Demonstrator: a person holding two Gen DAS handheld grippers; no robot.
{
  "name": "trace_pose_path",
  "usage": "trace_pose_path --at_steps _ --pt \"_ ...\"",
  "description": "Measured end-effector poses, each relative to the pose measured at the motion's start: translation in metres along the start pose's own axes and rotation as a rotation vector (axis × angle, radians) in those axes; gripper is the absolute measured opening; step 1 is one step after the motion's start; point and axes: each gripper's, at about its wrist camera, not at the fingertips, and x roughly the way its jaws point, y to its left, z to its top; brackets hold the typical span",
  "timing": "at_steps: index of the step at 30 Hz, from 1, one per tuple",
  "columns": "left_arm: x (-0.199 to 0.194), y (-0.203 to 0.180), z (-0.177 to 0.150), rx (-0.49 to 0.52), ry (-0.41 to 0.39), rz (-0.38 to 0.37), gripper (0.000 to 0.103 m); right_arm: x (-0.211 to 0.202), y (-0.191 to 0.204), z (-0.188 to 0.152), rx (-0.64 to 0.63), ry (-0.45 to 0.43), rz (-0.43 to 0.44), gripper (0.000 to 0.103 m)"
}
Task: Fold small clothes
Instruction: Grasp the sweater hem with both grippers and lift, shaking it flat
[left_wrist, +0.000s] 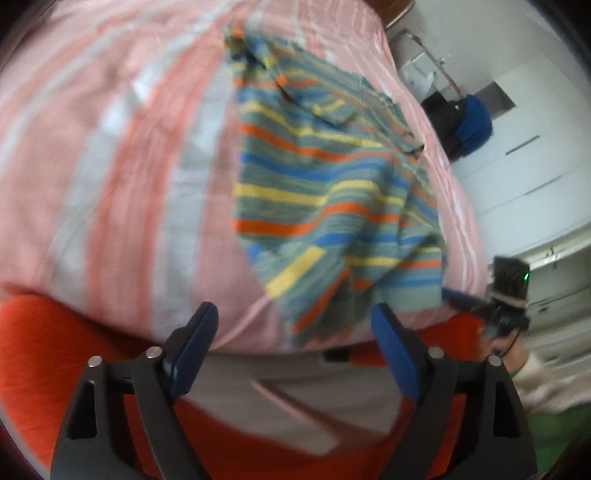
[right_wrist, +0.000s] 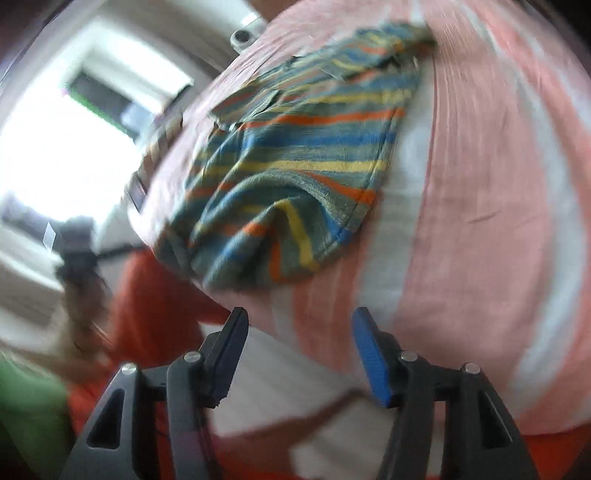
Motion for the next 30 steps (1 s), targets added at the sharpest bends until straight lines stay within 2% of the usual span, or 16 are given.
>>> trace_pose_path --at_steps 2,4,5,6,7,8,11,14,17,18,19,21,23,25,27,30 --pt "0.02 -0.004 0.003 0.007 0.032 0.044 0.084 0.015 0.003 0.0 -0.028 -0.003 0.031 0.058" --pt "0.029 -0.007 0.004 0.019 0.034 0.064 0.066 0.024 0.014 -0.001 -0.081 -0.032 0.038 0.05" --pt "0.034 -0.007 0.005 0.015 0.046 0.052 0.042 0.027 0.019 0.003 -0.098 -0.068 0.037 0.047" --pt "0.034 -0.007 0.006 0.004 0.055 0.029 0.018 0.028 0.021 0.007 -0.088 -0.097 0.053 0.034" --pt "0.03 -0.007 0.008 -0.007 0.05 0.006 0.011 0.027 0.022 0.01 -0.071 -0.1 0.069 0.018" --pt "0.028 -0.006 0.011 -0.009 0.032 0.0 0.009 0.024 0.025 0.016 -0.054 -0.104 0.097 0.013" --pt "0.018 -0.006 0.018 -0.014 -0.018 -0.003 0.008 0.006 0.025 0.038 -0.016 -0.151 0.139 0.011" --pt "0.019 0.001 0.023 -0.04 -0.009 0.007 0.007 0.008 0.016 0.058 0.064 -0.147 0.104 0.01" --pt "0.012 0.008 0.02 -0.063 -0.007 -0.008 0.007 0.012 0.006 0.06 0.127 -0.131 0.081 0.012" --pt "0.011 0.009 0.018 -0.067 -0.007 -0.011 0.007 0.015 0.002 0.057 0.153 -0.116 0.097 0.013" --pt "0.012 0.012 0.018 -0.07 -0.005 -0.012 0.007 0.021 0.0 0.055 0.165 -0.105 0.113 0.019" --pt "0.018 0.011 0.02 -0.074 0.007 -0.016 0.004 0.033 -0.004 0.046 0.169 -0.065 0.146 0.02" --pt "0.01 0.016 0.016 -0.059 0.021 -0.023 0.004 0.041 0.001 0.041 0.138 -0.013 0.149 0.008" --pt "-0.001 0.012 0.009 -0.027 0.04 -0.03 0.003 0.031 0.005 0.034 0.135 0.005 0.147 0.006" --pt "-0.013 0.013 0.0 0.008 0.072 -0.016 0.003 -0.003 0.01 0.018 0.12 0.013 0.149 0.006" --pt "-0.014 0.005 -0.012 0.093 0.162 0.039 0.003 -0.047 0.003 -0.002 0.126 0.035 0.103 0.006"
